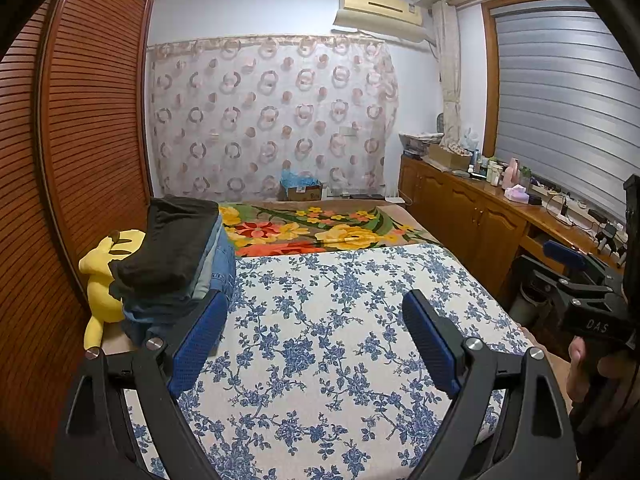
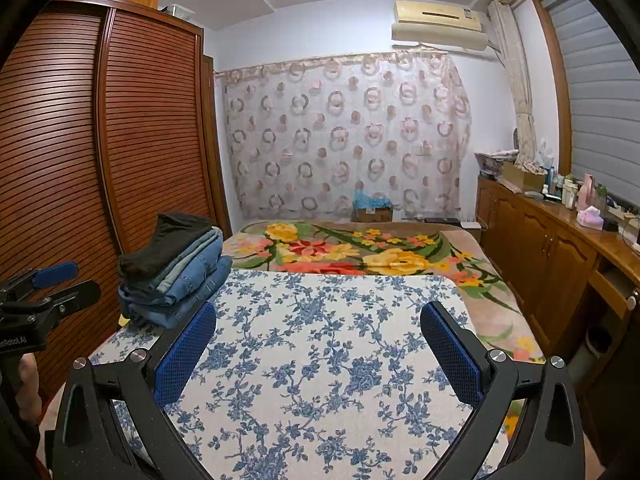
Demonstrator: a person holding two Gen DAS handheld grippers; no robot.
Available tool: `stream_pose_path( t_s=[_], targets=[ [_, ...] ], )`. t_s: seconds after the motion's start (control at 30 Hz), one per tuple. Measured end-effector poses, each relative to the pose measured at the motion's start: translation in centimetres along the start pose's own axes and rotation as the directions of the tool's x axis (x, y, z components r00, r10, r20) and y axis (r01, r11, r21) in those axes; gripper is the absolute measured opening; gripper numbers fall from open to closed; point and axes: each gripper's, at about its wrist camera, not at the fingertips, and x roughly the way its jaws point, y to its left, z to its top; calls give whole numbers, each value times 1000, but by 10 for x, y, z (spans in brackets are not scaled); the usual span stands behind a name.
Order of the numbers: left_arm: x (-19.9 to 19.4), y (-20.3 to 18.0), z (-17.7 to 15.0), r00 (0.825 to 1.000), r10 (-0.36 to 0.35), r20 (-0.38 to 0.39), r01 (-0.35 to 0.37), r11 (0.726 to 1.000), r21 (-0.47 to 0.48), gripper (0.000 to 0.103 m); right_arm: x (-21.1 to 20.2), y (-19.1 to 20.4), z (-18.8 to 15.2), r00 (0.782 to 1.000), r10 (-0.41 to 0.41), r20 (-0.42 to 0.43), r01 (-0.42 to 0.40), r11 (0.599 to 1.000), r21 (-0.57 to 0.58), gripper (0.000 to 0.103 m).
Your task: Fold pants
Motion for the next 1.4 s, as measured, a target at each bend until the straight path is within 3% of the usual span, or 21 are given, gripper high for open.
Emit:
stream_pose_path(
  t_s=[1.4],
  targets=[
    [-2, 1, -1, 1000, 0, 4, 0, 1000, -4, 90, -2, -1, -1, 1000, 4, 2, -4, 1000, -3, 102]
  ],
)
